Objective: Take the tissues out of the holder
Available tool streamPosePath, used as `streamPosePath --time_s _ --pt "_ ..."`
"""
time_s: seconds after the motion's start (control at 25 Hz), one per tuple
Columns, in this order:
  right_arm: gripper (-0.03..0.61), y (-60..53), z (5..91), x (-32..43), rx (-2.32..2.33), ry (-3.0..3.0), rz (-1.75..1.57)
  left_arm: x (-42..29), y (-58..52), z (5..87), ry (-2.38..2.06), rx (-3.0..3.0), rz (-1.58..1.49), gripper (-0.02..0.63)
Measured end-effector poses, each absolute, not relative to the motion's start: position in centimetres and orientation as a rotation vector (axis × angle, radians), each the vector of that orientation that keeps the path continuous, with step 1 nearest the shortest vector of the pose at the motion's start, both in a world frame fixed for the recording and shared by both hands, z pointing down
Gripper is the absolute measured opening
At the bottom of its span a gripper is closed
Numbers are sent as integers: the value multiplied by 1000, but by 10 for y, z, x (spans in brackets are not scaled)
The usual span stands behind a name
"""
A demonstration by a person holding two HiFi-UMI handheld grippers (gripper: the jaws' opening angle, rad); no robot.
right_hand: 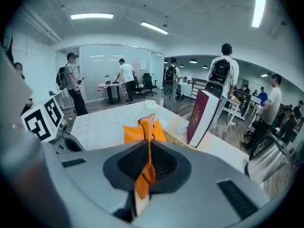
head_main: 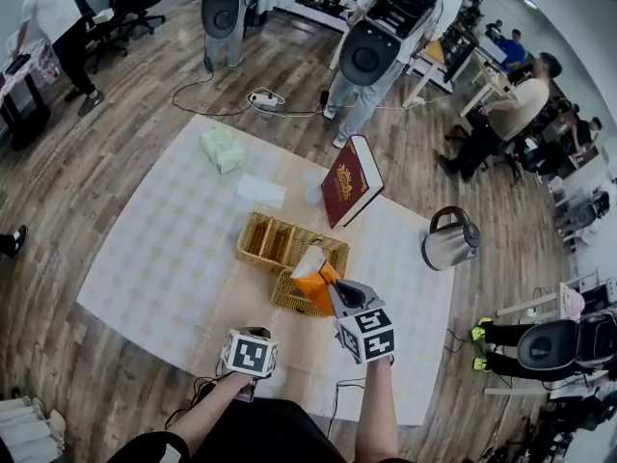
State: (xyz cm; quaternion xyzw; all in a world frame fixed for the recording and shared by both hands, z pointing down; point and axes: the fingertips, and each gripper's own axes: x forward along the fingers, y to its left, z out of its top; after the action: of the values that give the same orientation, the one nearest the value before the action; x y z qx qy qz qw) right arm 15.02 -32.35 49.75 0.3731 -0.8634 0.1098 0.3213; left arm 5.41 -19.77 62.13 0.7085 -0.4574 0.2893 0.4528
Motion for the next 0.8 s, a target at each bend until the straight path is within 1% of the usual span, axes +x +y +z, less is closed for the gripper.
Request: streamPosePath --time_s 0.36,0.8 --pt "18 -265 508 156 1000 -2254 406 66 -167 612 -1109 1781 758 6" --pt "18 -199 513 137 995 -2285 542 67 -129 605 -1071 1807 793 6"
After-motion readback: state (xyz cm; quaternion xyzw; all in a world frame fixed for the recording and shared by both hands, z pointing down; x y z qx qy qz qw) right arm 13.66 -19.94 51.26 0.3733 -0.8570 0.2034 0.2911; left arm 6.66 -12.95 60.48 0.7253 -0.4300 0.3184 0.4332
